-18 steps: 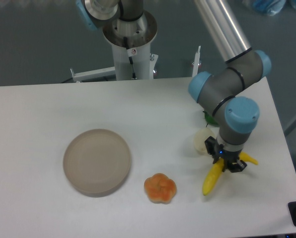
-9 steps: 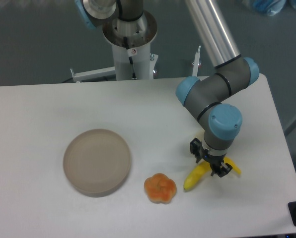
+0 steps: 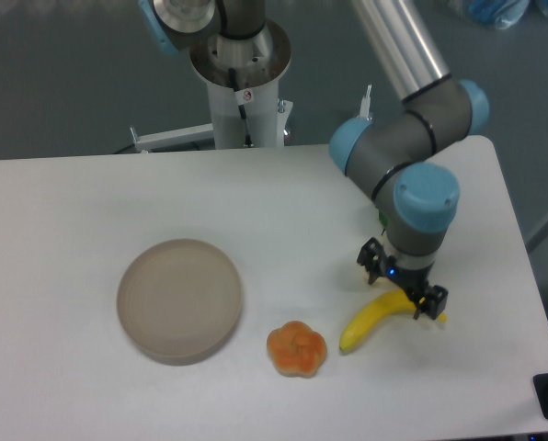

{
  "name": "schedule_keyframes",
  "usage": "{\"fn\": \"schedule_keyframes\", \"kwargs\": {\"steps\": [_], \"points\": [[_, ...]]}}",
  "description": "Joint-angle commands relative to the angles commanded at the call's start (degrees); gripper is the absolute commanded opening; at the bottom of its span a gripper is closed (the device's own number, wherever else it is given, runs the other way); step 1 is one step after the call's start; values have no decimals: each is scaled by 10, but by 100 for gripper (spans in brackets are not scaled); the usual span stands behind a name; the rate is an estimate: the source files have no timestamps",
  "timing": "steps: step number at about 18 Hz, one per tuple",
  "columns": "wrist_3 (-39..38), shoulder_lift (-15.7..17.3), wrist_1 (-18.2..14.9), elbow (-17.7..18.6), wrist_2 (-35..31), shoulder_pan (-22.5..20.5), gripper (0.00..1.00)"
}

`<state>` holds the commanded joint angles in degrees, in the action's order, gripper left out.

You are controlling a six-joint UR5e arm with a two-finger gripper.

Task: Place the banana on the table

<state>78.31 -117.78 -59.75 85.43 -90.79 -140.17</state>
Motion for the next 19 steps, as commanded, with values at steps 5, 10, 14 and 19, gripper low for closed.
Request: {"fn": "schedule_keyframes", "kwargs": {"steps": [5,10,14,19], "points": [[31,9,-41,-17,-28,-30,100],[57,10,-78,-37,-22,-55,100],[64,10,-75,-32,-25,-55,100],[64,9,-73,-29,-25,-51,100]]}}
